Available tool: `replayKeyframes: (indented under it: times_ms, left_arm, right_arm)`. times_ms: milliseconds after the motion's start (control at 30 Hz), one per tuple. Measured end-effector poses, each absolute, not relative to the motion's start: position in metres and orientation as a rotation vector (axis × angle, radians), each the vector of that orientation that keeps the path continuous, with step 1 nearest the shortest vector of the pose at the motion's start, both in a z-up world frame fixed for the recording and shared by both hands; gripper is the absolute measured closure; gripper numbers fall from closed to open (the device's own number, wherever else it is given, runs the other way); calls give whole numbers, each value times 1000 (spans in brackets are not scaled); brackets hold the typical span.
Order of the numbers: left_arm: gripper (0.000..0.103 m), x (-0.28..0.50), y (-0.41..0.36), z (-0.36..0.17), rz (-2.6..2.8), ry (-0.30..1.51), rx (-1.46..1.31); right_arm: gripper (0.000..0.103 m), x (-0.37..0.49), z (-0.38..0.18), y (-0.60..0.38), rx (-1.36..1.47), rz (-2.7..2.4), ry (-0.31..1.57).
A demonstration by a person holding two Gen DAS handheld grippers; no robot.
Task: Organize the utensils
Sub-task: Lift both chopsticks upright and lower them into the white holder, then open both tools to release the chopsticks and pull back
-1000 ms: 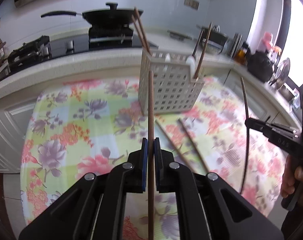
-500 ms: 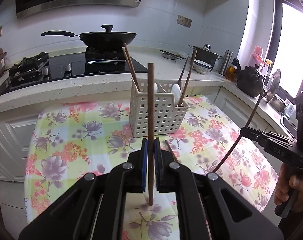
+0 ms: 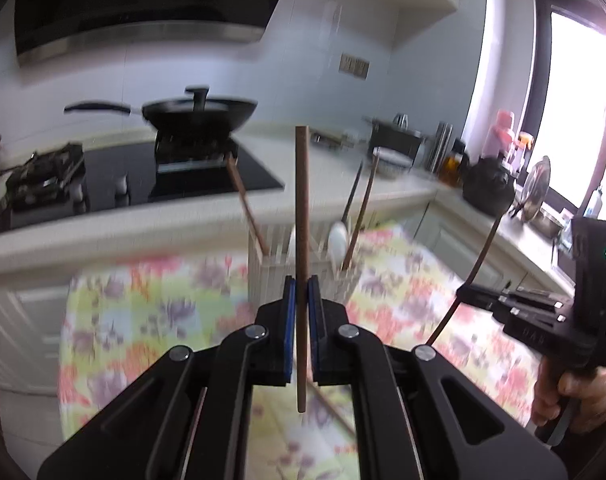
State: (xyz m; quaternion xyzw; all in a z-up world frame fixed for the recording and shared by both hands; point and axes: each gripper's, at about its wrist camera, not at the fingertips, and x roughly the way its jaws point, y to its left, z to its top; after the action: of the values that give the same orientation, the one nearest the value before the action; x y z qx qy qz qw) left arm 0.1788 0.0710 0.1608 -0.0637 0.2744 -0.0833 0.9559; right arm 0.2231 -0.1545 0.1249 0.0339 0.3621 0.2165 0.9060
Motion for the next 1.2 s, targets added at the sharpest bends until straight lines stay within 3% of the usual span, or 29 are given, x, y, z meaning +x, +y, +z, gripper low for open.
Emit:
replayKeyframes:
  times_ms: [267, 467, 1200]
  left_arm:
    - [97, 230, 75, 237, -152, 430, -134]
    - [97, 268, 74, 254, -126, 409, -145]
    - [97, 340, 62, 153, -92, 631, -181]
  right_arm:
    - [95, 277, 192, -144, 54, 477, 658]
    - [95, 317, 214, -133, 50, 471, 625]
    - [95, 376, 143, -86, -16, 478, 815]
